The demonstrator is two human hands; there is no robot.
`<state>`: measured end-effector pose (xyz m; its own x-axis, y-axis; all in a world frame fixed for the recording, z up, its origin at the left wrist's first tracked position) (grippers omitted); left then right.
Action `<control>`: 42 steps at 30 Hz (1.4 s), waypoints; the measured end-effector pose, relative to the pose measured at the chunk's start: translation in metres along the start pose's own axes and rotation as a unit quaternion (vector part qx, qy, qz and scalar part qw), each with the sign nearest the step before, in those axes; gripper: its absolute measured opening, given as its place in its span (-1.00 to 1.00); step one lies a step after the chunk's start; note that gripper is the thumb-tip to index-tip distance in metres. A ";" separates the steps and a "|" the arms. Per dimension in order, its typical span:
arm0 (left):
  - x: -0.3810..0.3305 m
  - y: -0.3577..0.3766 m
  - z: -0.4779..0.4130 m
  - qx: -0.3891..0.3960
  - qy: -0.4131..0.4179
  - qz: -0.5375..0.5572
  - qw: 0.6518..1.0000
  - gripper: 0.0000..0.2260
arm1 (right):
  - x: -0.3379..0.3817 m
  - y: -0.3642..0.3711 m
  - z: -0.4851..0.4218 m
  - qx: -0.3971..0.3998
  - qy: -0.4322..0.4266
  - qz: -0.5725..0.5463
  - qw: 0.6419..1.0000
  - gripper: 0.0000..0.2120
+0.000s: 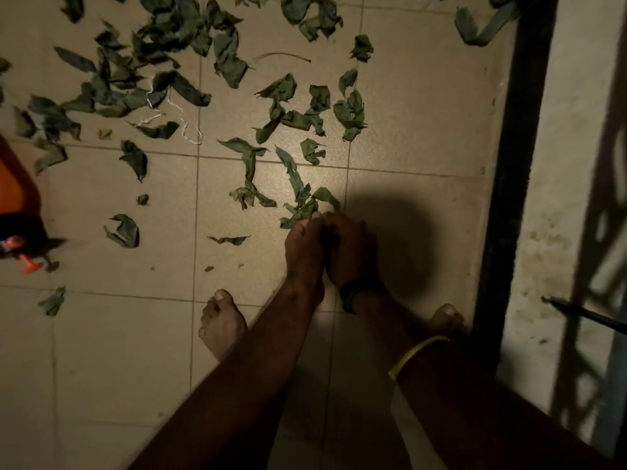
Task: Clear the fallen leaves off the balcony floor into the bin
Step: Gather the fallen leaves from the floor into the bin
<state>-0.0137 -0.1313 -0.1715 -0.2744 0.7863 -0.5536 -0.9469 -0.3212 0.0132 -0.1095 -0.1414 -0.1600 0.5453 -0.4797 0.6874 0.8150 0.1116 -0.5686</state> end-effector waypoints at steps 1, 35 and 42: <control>0.001 -0.003 0.000 0.009 0.004 -0.001 1.000 -0.80 | 0.002 0.000 0.001 0.006 0.002 -0.003 1.000 -0.87; 0.009 -0.036 -0.014 -0.009 0.025 -0.066 0.997 -0.87 | -0.020 0.035 0.019 0.061 0.101 -0.159 0.980 -0.89; -0.009 -0.068 -0.059 -0.138 0.074 -0.071 0.985 -0.87 | -0.027 0.012 -0.039 0.013 0.083 0.035 0.996 -0.24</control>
<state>0.0632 -0.1477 -0.2168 -0.0957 0.7550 -0.6487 -0.8869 -0.3606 -0.2888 -0.1218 -0.1604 -0.2032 0.5624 -0.6066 0.5619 0.7828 0.1715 -0.5982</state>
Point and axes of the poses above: each hand's wrist, its own z-axis away from the middle knuckle, its own y-axis out of the palm, x = y × z, the point moved 7 cm from there along -z, towards the middle knuckle, and after that the axes turned 2 degrees about x, right-handed, at the moved point
